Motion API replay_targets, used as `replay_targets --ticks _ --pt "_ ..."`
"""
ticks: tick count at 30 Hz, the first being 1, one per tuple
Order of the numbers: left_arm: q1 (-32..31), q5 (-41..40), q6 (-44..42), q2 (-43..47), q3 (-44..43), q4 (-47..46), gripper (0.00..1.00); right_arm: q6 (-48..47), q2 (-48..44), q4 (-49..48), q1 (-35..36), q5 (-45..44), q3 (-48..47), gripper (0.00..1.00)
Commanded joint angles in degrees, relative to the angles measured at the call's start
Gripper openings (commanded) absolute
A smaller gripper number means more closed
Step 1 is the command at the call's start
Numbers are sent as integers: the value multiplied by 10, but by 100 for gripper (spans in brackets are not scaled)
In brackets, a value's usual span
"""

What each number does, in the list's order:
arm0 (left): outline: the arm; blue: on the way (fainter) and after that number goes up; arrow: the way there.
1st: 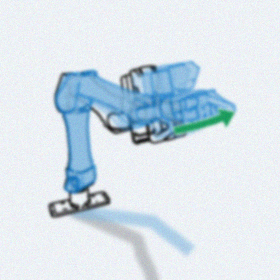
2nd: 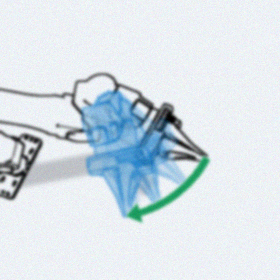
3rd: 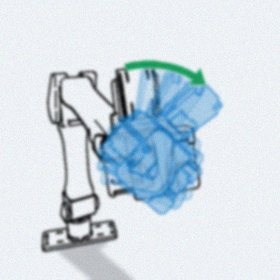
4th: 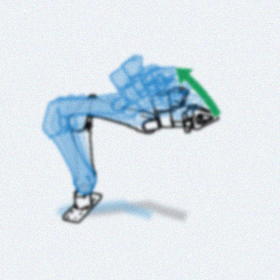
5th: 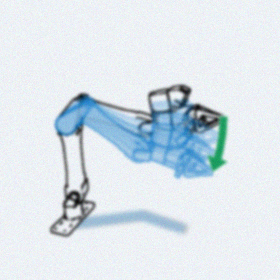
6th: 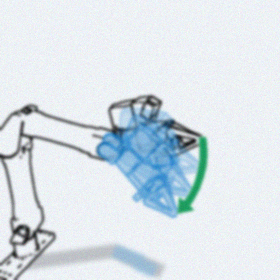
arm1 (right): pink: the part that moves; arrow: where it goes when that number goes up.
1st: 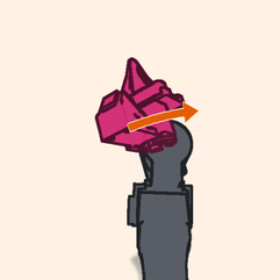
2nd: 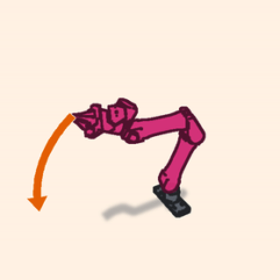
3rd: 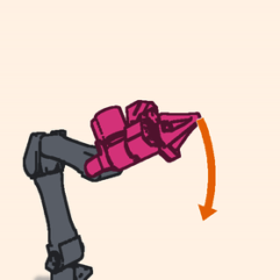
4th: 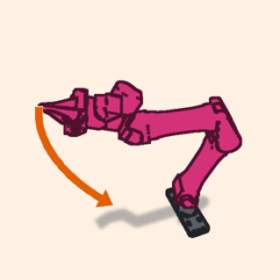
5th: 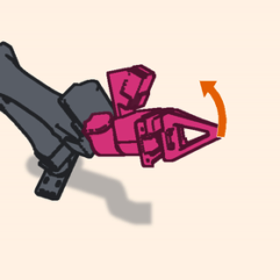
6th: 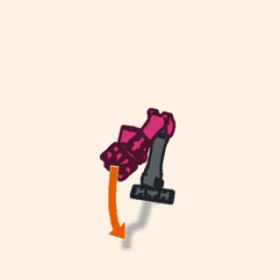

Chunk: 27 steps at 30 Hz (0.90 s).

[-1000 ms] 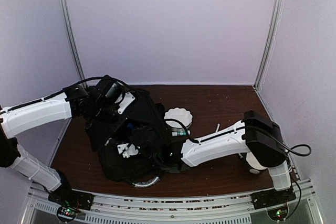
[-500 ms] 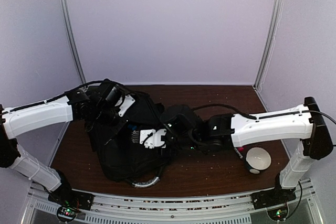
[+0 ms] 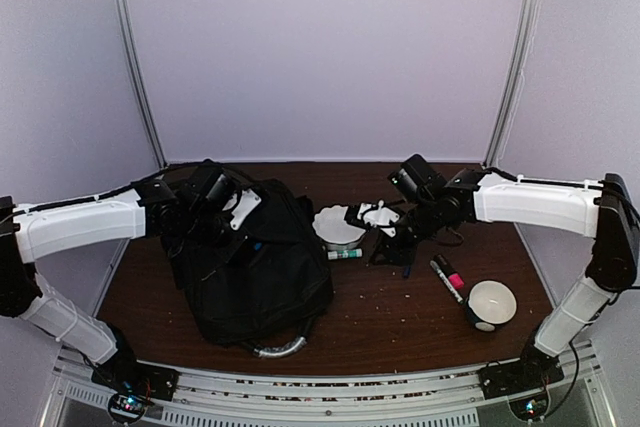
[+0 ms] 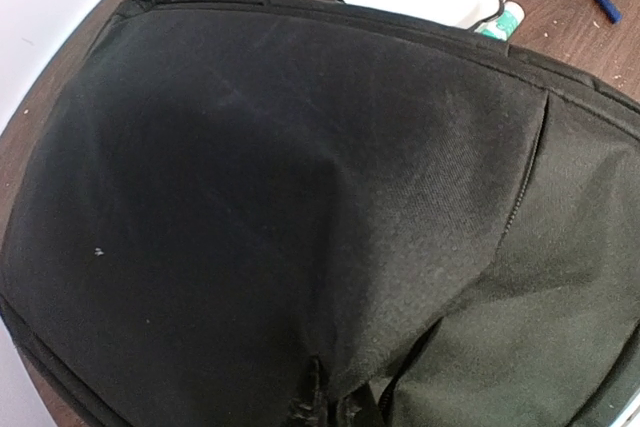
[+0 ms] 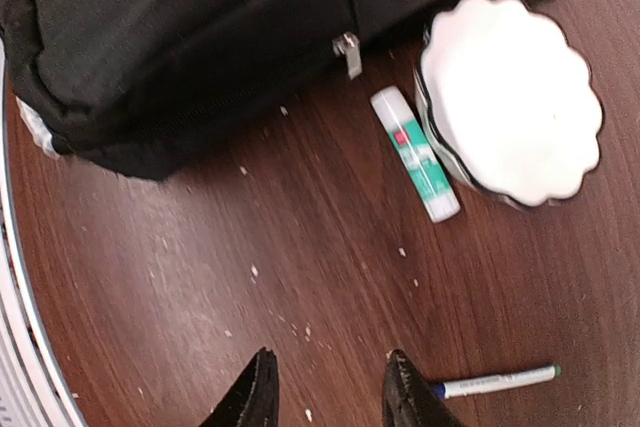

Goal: Pack the student bag
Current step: Pick up the pen from the center of the board.

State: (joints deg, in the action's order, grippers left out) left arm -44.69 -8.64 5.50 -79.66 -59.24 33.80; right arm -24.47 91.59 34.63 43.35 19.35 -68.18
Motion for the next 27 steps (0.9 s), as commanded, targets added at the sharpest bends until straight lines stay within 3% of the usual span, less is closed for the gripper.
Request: replay_targets --ticks 1,6,11,16,27 --pt "5 33 6 -24 1 -74 0 -88 9 111 -77 22 -6 35" --pt "5 42 8 -35 5 -82 0 -192 47 163 -144 -13 -43 36" --pt "5 47 11 -35 12 -85 0 -228 88 171 -171 -74 -87 36" --pt "4 46 11 -28 15 -78 0 -168 121 233 -197 -102 -129 35" --pt "4 46 11 -20 22 -73 0 -102 93 255 -211 -178 -23 39"
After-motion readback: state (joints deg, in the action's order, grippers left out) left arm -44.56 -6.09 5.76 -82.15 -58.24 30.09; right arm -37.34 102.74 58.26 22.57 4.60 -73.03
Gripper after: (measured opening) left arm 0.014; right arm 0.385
